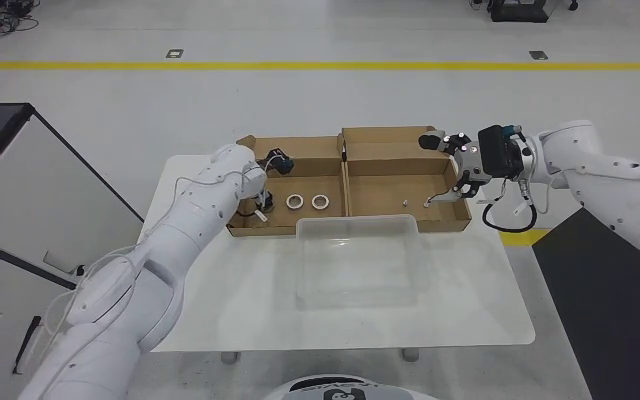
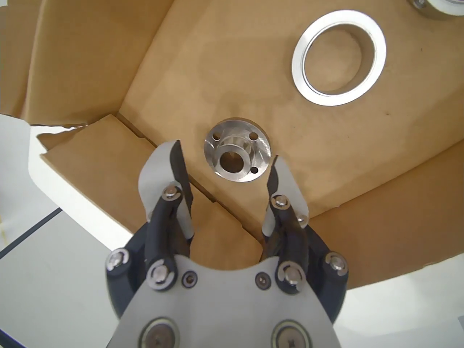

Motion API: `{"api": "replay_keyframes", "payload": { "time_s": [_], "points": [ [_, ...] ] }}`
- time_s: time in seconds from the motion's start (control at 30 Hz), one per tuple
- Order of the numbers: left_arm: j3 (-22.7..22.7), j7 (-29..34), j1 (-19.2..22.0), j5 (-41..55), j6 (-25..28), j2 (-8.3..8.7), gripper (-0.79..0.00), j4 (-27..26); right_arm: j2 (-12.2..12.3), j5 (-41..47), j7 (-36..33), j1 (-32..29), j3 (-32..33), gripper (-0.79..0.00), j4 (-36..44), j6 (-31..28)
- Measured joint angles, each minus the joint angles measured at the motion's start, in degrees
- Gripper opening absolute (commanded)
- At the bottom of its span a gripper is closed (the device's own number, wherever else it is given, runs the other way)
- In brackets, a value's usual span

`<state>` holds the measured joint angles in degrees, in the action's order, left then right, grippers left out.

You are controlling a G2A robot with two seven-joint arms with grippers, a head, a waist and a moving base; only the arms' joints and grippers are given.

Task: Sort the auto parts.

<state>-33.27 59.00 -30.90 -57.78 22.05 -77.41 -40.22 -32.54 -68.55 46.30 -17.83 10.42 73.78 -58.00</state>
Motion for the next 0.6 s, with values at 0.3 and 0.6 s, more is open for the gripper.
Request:
{"api": "replay_keyframes", "payload": {
  "time_s": [0.3,0.6],
  "points": [
    [-5.0,3.0,0.9,8.0,8.9,1.41,0.000,-3.6,0.0,0.0,0.0,0.0,0.0,0.000,0.0,0.0],
    [-10.7,4.0,-5.5,36.0,19.2,7.27,0.000,-18.7,0.0,0.0,0.0,0.0,0.0,0.000,0.0,0.0]
  ]
}}
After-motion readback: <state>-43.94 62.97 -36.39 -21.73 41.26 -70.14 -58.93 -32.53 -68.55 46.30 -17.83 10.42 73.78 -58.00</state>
